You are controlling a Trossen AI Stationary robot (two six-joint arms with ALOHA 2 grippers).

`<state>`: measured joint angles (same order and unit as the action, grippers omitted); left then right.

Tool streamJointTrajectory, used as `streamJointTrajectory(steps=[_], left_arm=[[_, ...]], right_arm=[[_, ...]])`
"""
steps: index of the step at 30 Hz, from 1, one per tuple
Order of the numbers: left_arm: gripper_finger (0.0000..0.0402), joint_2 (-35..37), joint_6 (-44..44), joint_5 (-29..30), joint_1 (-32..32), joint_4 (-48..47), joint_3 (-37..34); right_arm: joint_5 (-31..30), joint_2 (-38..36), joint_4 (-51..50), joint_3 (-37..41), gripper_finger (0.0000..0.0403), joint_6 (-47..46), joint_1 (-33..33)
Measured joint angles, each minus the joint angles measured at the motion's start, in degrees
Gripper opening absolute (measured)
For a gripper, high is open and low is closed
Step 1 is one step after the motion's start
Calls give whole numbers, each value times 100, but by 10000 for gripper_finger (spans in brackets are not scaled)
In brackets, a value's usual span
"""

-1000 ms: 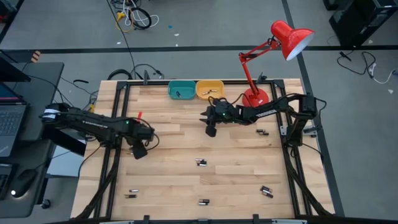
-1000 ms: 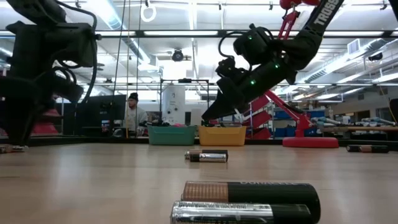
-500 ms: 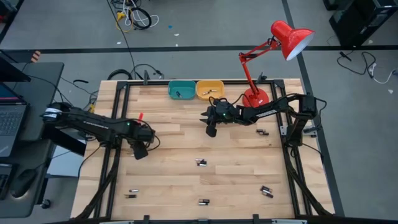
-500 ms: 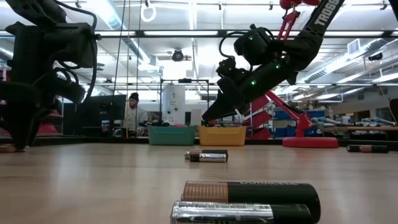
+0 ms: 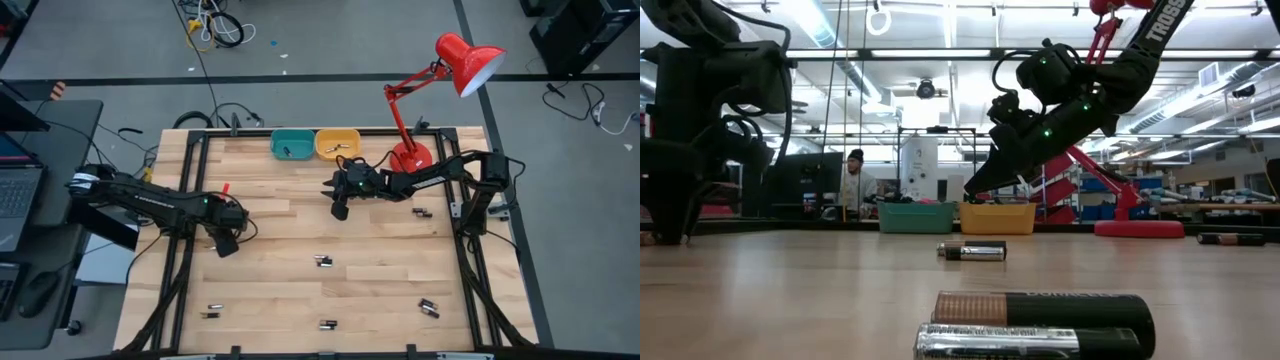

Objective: Sort batteries
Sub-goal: Put the white battery into the yellow bin

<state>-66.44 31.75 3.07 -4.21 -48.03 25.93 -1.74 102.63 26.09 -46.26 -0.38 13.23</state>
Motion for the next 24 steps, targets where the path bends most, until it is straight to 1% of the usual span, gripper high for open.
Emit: streamJointTrajectory(steps=[5, 9, 11, 15, 17, 19, 21, 24], left_arm=[[84, -4, 26, 67, 0, 62, 0], [53, -4, 145, 250, 0, 109, -2], [47, -4, 153, 330, -2, 126, -2], [49, -7, 173, 492, 0, 178, 21], [50, -19, 181, 727, 0, 210, 88], [50, -50, 155, 1339, 16, 387, 226], [50, -13, 113, 1724, 30, 503, 392], [50, -37, -243, 1928, 197, 924, 553]], right_arm=[[0, 0, -43, 0, 122, -40, 0], [0, 0, -190, 0, 110, -14, 0], [0, 0, -267, 0, 103, -11, 0], [0, 0, -410, 0, 89, -11, 0], [-1, 0, -415, 0, 83, -11, 0], [-1, 0, -418, 0, 77, -10, 0], [-2, 0, -457, 0, 73, 24, 0], [-2, 0, -616, 0, 70, 47, 0]])
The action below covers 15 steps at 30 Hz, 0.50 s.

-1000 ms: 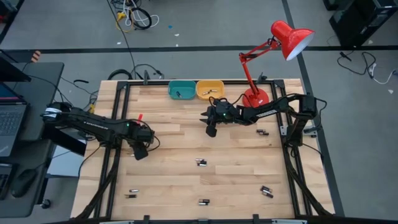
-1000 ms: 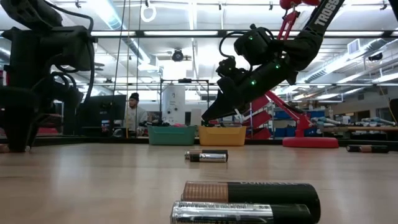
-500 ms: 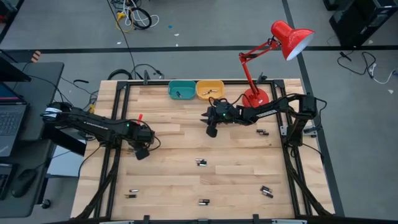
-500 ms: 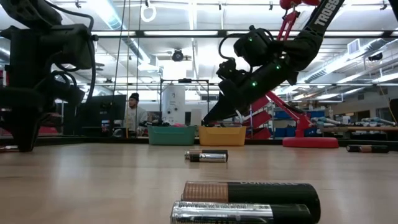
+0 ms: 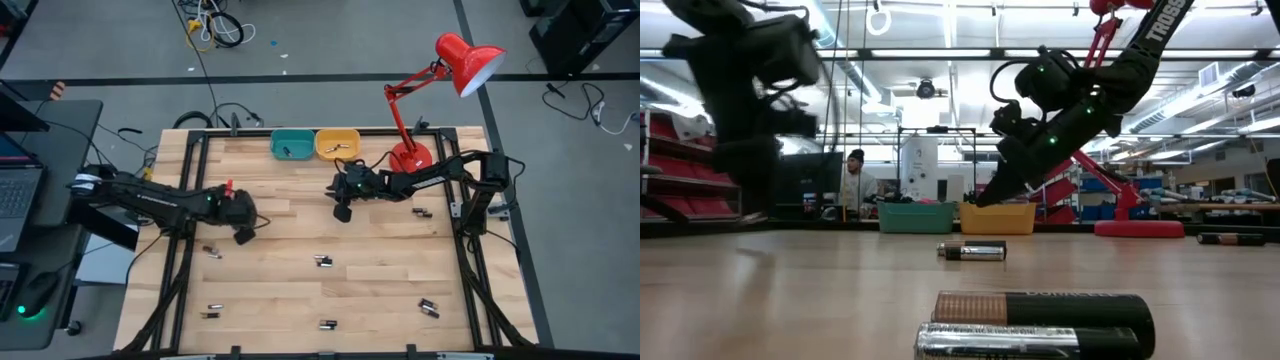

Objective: Sort batteries
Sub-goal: Put the white battery into the yellow bin

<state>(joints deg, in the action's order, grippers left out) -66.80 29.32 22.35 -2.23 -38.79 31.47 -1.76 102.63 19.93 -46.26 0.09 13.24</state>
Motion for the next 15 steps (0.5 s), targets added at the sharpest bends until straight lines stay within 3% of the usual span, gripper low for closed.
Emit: streamJointTrajectory(steps=[10, 12, 15], left_arm=[[50, -19, -1627, -117, 1079, 3265, 111], [50, -30, -1858, -335, 1268, 3868, 111], [50, -172, -2016, -576, 1478, 4876, 118]], right_arm=[[161, 2, -420, 16, 63, -14, 69], [403, 2, -43, 155, 63, -5, 130], [1054, 4, 1486, 526, 64, -183, 271]])
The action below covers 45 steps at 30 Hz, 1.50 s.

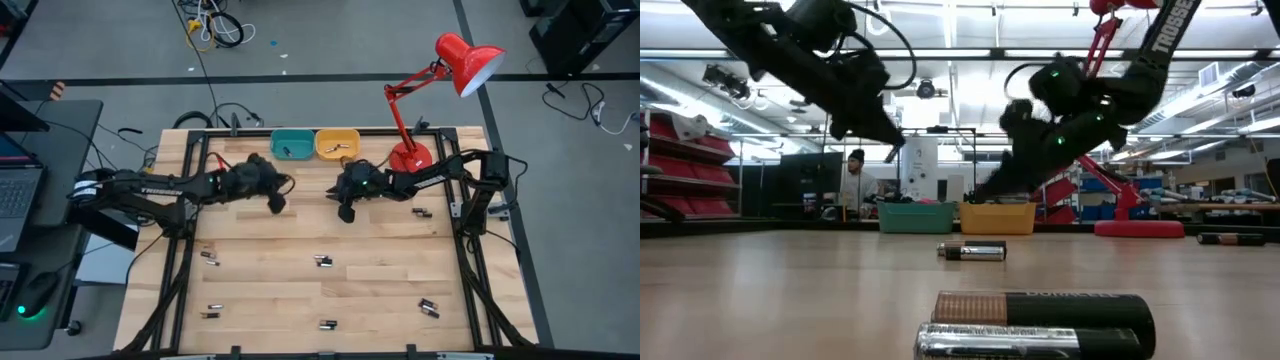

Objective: Sort batteries
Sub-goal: Put the white battery into the yellow bin

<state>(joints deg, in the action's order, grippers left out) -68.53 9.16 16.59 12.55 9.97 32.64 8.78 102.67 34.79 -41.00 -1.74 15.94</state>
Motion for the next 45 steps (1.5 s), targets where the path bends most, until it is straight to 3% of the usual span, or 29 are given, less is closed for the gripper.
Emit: streamJointTrajectory(steps=[3, 5, 12, 19, 32, 42, 45], left_arm=[[50, -277, -145, -14, 68, 1041, -2], [50, -548, -281, -34, 73, 1779, -2], [50, -1670, -301, -366, 73, 4095, 0], [50, -2290, -161, -436, 73, 4635, 22], [50, -2381, -135, -648, 95, 4837, 245], [50, -2379, -165, -666, 101, 4729, 282], [52, -2379, -153, -642, 101, 4630, 285]], right_arm=[[289, 23, 1654, 326, 67, -439, 76], [269, 29, 2135, 410, 75, -430, 75], [59, 31, 2268, 271, 149, -123, 53], [1, 35, 2336, 161, 192, -28, 114], [-16, 35, 1741, -327, 129, 57, 147], [14, 35, 1648, -328, 22, 124, 337], [36, 37, 1611, -327, 21, 43, 391]])
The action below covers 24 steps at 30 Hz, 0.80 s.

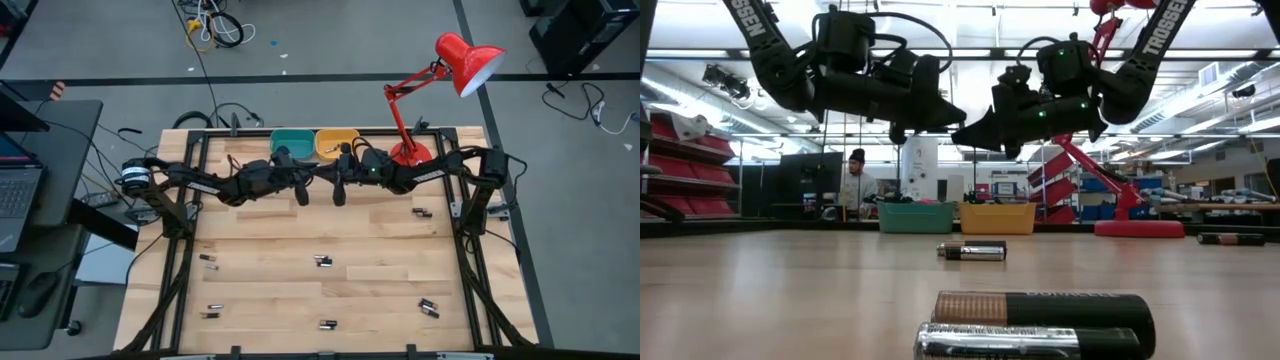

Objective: Sort batteries
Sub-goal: Put the white battery into the yellow bin

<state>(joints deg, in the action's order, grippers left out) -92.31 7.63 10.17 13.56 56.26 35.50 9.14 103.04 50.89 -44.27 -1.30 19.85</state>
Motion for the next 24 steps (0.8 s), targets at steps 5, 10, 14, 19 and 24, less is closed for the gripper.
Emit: streamJointTrajectory(steps=[5, 10, 14, 19, 24], left_arm=[[83, 0, 153, 188, 9, -192, -6], [149, 24, 7, 337, 70, -199, -10], [196, 25, 94, 338, 100, -300, -10], [219, 78, 293, -31, 101, -905, -10], [220, 87, 736, -362, -23, -1484, -10]], right_arm=[[-545, 2, -208, 0, 31, 1, 62], [-1001, 2, -432, 0, 24, 27, 338], [-1163, 2, -389, 0, 29, -36, 712], [-1232, 2, -611, 0, 34, -202, 1158], [-1237, 2, -660, 0, 41, -322, 1415]])
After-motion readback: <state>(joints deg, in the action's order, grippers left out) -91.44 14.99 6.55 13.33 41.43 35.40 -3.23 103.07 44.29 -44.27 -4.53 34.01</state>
